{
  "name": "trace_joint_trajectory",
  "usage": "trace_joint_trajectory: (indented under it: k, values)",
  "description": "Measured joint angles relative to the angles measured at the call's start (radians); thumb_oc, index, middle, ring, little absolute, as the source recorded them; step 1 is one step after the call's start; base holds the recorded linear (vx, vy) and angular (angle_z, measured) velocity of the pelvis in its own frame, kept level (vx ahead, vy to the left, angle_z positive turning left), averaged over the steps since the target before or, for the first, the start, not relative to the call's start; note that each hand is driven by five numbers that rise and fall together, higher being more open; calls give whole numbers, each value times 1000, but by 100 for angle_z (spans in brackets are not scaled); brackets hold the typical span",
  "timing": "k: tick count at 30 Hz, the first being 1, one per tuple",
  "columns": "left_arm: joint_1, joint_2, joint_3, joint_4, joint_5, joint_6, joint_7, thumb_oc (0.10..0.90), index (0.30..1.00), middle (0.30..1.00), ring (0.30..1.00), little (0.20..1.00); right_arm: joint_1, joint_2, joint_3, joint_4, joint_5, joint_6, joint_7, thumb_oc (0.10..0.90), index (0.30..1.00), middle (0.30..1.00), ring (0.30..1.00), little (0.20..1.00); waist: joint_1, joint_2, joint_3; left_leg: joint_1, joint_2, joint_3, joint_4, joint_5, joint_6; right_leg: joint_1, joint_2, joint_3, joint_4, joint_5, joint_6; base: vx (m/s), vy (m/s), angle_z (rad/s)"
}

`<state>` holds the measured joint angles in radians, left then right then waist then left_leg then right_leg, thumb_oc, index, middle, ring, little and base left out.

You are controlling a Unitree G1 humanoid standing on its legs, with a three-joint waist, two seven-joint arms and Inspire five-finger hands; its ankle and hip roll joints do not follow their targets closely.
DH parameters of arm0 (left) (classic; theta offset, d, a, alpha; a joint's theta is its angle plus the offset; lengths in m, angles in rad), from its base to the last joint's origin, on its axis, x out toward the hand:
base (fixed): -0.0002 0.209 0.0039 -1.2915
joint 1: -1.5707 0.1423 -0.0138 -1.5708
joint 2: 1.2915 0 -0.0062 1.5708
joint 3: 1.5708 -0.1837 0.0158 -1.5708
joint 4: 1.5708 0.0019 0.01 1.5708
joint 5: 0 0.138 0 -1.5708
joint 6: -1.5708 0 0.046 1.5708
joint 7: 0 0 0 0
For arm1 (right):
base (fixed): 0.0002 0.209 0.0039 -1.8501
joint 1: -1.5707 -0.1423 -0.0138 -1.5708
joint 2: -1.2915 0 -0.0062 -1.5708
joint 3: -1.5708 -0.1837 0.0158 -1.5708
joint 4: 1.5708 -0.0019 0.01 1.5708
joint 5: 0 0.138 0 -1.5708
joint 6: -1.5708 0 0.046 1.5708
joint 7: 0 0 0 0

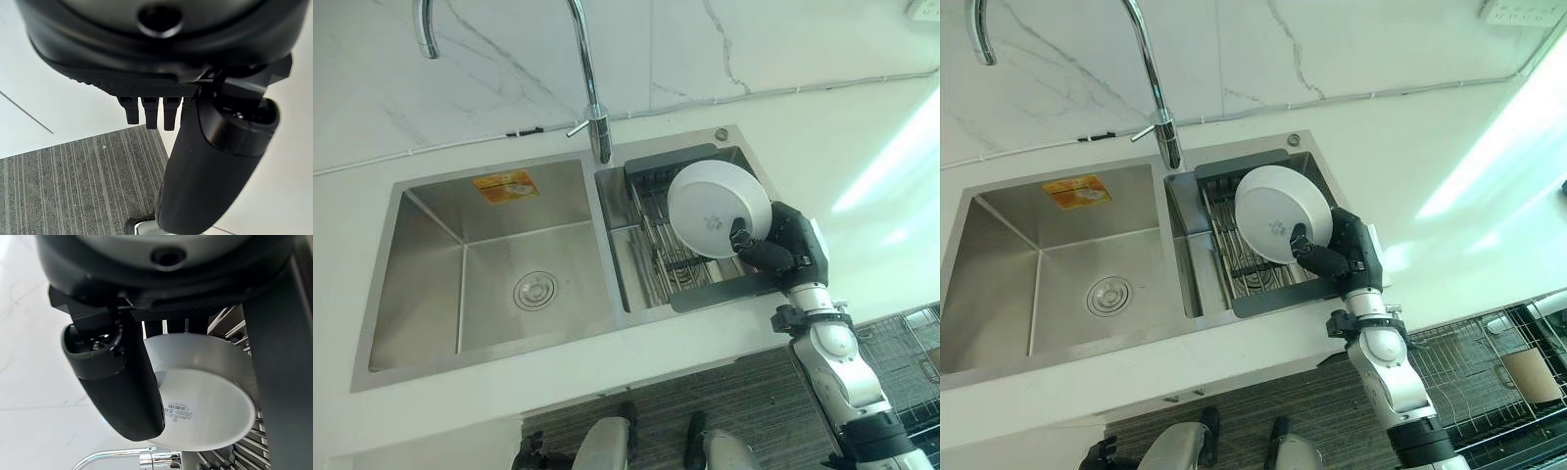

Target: Place the dishes in the dishwasher.

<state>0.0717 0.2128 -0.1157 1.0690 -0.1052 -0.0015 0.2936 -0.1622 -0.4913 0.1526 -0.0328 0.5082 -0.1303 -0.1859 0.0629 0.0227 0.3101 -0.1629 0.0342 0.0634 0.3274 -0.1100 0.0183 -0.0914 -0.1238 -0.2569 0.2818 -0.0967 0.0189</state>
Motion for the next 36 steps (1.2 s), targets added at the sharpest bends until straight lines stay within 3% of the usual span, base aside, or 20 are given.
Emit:
trace_joint_trajectory:
  k: [5,7,8,11,14,16,17,18,21,23,26,28,30,32,33,34,36]
  values:
    - [1,0,-8,2,1,-2,0,800,900,900,900,900,-6,1,4,0,-17,-25,-92,400,300,300,300,300,12,0,0,-8,-5,-8,4,1,2,-2,-3,-6,-2,1,1,-2,60,6]
    - [2,-1,-8,11,1,-7,0,800,900,900,900,900,-4,10,4,0,-40,-70,-113,400,300,300,300,300,16,0,0,-8,-6,-8,6,0,3,-2,-4,-6,-3,1,1,21,136,-1]
    - [0,-1,-8,31,13,-20,-2,800,900,900,900,900,-5,22,9,-9,-48,-177,-128,400,300,300,300,300,17,1,-1,-8,-6,-5,7,0,4,-2,-7,-7,-4,1,2,25,163,-3]
    - [-8,-1,-20,41,45,-25,-14,800,900,900,900,900,-12,27,8,-54,-56,-222,-151,400,300,300,300,300,17,3,-2,-7,-10,2,23,-11,15,0,-8,-1,-10,2,2,30,233,-9]
    - [-21,0,-63,61,78,-31,-25,800,900,900,900,900,-1,55,-5,-138,-73,-281,-183,400,300,300,300,300,-4,-10,-2,42,-33,52,8,-21,39,14,-8,57,-37,42,39,-38,148,-46]
    - [-19,7,-72,59,78,-29,-23,800,900,900,900,900,10,53,-38,-159,-73,-317,-195,400,300,300,300,300,-19,-29,-2,53,-17,107,0,-23,58,14,-12,99,-76,79,48,-95,-110,-81]
    - [-38,21,-70,60,77,-28,-20,800,900,900,900,900,16,54,-90,-157,-66,-338,-207,400,300,300,300,300,-38,-37,-2,39,11,132,5,-19,66,28,-8,116,-96,61,37,-164,-291,-66]
    - [-52,31,-65,59,75,-28,-19,800,900,900,900,900,31,54,-122,-157,-57,-348,-216,400,300,300,300,300,-38,-37,-2,37,24,135,7,-19,67,32,-16,114,-66,40,52,-134,-346,-53]
    - [-58,56,-36,73,43,-24,-15,800,900,900,900,900,18,74,-135,-151,-33,-419,-223,400,300,300,300,300,-27,-52,-8,13,70,201,8,-11,47,-1,-102,91,36,7,62,-75,-398,-72]
    - [-69,60,-25,97,30,-22,-14,800,900,900,900,900,-8,83,-135,-152,-34,-453,-241,400,300,300,300,300,-33,-57,-7,-24,75,201,24,-6,22,10,-149,112,1,-1,74,12,-455,-41]
    - [-55,63,-14,96,28,-21,12,800,900,900,900,900,-23,78,-137,-152,-35,-450,-272,400,300,300,300,300,-28,-63,6,-34,110,181,45,17,-16,45,-120,83,-8,-28,75,4,-342,8]
    - [-47,47,-13,97,26,-13,13,800,900,900,900,900,-50,61,-137,-152,-37,-446,-289,400,300,300,300,300,-32,-30,23,-41,160,145,30,41,-54,36,-69,55,6,-34,92,-20,-219,10]
    - [-28,29,-6,96,31,3,1,800,900,900,900,900,-61,25,-142,-151,-59,-428,-326,400,300,300,300,300,-36,-17,23,-29,193,132,-45,68,-94,11,-32,29,6,-28,59,-21,-127,-8]
    - [-4,0,-6,97,30,8,-1,800,900,900,900,900,-61,-20,-170,-150,-77,-410,-347,400,300,300,300,300,-59,11,24,-24,202,90,-81,79,-100,8,-3,18,6,-29,33,-16,-47,-3]
    - [-4,0,-6,97,30,8,-1,800,900,900,900,900,-61,-20,-170,-150,-77,-410,-347,400,300,300,300,300,-59,11,24,-24,202,90,-81,79,-100,8,-3,18,6,-29,33,-4,-26,-6]
    - [12,-25,-8,97,30,12,-7,800,900,900,900,900,-61,-52,-212,-149,-77,-403,-361,400,300,300,300,300,-78,40,23,-24,212,91,-96,80,-100,-2,9,19,8,-30,18,7,-22,-9]
    - [17,-36,-7,98,29,20,-22,800,900,900,900,900,-61,-73,-264,-110,-74,-394,-371,400,300,300,300,300,-114,70,24,-1,211,98,-122,109,-105,-3,15,30,10,-27,9,31,-35,-33]
